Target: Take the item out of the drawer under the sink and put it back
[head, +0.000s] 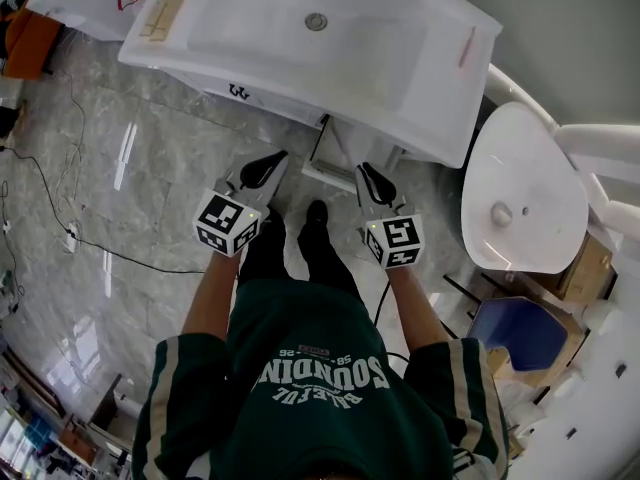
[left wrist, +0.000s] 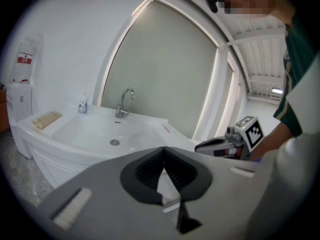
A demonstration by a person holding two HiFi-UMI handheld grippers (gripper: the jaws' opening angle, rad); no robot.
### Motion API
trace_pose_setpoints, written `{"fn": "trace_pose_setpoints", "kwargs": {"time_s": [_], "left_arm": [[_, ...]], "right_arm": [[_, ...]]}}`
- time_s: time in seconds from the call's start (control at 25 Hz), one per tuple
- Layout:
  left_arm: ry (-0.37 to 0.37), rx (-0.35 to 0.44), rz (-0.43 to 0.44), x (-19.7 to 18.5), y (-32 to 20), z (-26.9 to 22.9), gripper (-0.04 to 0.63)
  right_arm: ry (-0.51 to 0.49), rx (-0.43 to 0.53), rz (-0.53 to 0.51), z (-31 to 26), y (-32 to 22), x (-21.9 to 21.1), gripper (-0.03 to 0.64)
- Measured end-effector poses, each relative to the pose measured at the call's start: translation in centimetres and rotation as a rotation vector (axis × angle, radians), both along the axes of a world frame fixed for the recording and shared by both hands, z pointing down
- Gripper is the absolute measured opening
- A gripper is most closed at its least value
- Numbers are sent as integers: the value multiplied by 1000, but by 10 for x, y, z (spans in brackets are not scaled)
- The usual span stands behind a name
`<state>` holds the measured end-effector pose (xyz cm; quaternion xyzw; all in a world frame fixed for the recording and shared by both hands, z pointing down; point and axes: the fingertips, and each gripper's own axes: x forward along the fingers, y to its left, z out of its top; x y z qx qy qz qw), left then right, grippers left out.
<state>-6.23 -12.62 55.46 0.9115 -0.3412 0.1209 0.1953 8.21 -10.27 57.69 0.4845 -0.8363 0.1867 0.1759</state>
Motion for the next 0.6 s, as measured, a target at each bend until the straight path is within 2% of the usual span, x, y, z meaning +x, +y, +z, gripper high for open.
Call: {"fn": "trace_pose_setpoints", "kwargs": {"time_s": [0.36, 0.6], "left_arm": [[-21, -31, 2, 1, 11, 28, 51], [-22, -62, -26, -1, 15, 52, 49]], "right_arm": [[82, -136, -69, 81, -1, -4, 106], [141, -234, -116, 147, -11, -1, 112]]}}
